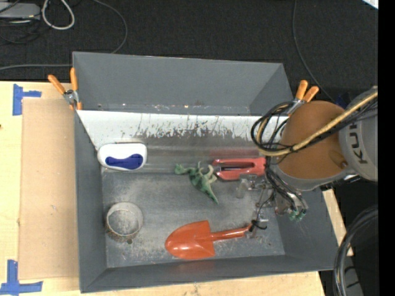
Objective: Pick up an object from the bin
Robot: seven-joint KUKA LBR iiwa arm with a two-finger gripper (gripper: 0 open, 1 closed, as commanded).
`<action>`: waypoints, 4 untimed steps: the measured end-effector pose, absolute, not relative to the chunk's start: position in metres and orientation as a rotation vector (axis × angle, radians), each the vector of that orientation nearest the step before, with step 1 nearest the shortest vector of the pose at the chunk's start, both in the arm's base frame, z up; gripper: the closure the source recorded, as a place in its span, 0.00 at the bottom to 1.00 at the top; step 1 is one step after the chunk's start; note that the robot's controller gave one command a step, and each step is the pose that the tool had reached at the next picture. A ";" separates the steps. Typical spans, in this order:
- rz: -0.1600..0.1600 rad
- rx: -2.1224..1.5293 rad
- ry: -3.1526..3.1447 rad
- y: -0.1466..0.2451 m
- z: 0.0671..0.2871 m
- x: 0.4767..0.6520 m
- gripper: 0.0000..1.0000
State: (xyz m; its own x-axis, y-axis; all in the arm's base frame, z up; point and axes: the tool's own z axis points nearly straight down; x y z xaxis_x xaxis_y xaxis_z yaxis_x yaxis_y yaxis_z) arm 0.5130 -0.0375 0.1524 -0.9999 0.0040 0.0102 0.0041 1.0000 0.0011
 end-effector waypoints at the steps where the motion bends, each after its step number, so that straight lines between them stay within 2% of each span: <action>1: -0.001 -0.003 -3.139 -0.037 0.156 0.515 0.00; 2: -0.003 0.157 -3.132 -0.014 0.068 0.492 0.00; 3: 0.000 0.034 -3.145 -0.010 0.131 0.491 0.00; 4: -0.006 0.329 -3.109 0.007 0.099 0.502 0.00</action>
Offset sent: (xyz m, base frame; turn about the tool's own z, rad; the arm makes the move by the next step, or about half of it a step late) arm -0.0207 0.0226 -0.0824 -0.1059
